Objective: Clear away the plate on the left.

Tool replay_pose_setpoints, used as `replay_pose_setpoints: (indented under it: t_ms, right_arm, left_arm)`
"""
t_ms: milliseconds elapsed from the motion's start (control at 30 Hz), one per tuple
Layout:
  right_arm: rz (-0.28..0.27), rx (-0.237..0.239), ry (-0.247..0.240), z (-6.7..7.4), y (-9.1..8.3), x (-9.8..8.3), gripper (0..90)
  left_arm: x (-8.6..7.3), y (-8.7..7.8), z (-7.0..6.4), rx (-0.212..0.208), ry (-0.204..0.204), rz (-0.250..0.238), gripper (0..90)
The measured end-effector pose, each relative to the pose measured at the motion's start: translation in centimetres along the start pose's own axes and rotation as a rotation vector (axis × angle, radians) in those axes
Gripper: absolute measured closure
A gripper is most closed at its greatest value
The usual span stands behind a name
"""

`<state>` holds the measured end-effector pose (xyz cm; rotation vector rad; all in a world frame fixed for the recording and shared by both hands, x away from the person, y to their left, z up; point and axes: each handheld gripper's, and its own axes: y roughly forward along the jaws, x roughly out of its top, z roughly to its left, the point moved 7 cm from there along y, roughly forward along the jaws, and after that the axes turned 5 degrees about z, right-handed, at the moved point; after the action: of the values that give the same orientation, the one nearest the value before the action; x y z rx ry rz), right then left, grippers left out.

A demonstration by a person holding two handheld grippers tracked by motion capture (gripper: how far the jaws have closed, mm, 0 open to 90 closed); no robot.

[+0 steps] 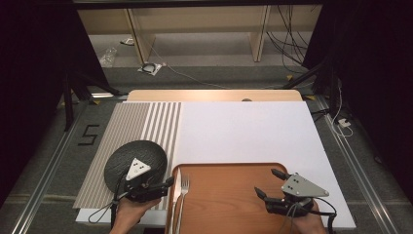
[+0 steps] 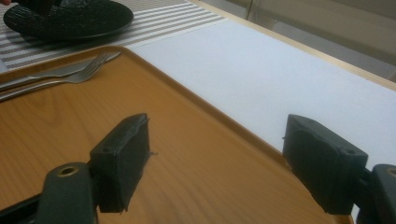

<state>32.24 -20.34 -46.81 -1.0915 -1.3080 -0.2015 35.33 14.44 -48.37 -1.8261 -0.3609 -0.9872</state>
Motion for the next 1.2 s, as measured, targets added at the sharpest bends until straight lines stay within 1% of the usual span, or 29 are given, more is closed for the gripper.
replay_pose_setpoints:
  t_ms: [233,333,533,867,1200]
  right_arm:
    - [0.000,-0.001,-0.001,0.0,0.0,0.0,24.0]
    - [0.000,0.000,-0.001,0.0,0.0,0.0,24.0]
    - [0.001,-0.001,-0.001,0.0,0.0,0.0,24.0]
    - [0.003,-0.001,0.000,0.0,-0.1,0.0,24.0]
    - [0.001,-0.001,-0.001,0.0,0.0,0.0,24.0]
  left_arm:
    - [0.0,-0.2,0.5,0.023,-0.026,-0.004,24.3]
    - [0.1,-0.6,0.7,0.028,-0.043,-0.024,24.1]
    - [0.3,-1.3,1.2,0.043,-0.064,-0.061,23.8]
    - [0.2,-1.9,1.8,0.054,-0.092,-0.081,23.2]
    - [0.1,-2.5,2.7,0.077,-0.128,-0.098,22.4]
